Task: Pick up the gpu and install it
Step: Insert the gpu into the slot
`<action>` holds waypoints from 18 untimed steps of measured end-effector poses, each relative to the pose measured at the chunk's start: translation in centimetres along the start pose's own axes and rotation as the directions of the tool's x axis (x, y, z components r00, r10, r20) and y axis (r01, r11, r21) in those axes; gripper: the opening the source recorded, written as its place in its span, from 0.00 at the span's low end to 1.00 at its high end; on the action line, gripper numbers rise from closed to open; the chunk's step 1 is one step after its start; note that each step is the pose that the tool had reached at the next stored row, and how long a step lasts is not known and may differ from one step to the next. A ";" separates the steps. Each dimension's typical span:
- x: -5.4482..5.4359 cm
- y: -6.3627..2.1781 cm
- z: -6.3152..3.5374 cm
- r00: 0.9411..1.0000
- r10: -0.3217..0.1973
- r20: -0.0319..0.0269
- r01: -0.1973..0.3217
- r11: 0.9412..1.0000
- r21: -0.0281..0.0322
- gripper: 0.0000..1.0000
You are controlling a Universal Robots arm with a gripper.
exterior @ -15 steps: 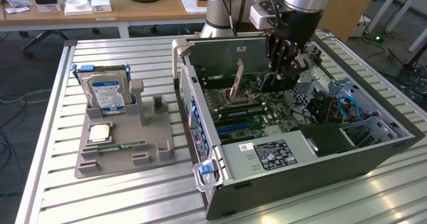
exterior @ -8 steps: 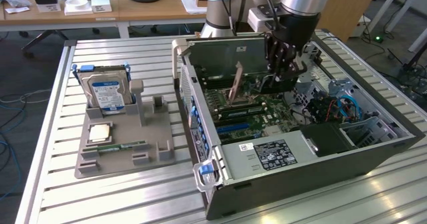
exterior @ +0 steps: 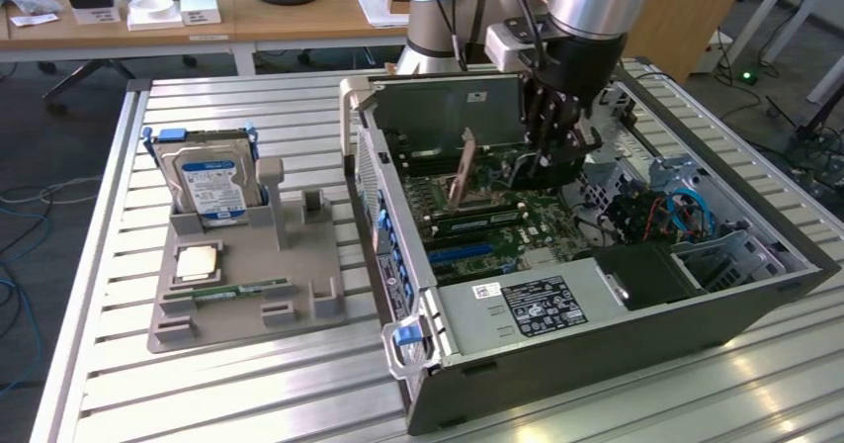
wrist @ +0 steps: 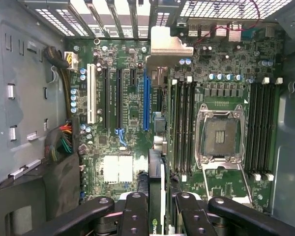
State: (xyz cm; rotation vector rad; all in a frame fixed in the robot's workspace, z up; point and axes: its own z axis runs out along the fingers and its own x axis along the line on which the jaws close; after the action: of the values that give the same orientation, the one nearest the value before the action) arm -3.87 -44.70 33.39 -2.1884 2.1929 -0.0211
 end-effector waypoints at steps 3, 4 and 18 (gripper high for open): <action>0.0 0.11 0.26 1.000 -0.001 0.000 0.001 1.000 0.000 0.26; 0.0 0.15 0.37 1.000 -0.002 0.000 0.002 1.000 0.000 0.26; 0.2 0.55 1.54 1.000 -0.005 0.000 0.005 1.000 0.000 0.26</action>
State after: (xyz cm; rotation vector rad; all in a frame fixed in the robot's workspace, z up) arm -4.36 -44.91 31.83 -2.1938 2.1876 -0.0211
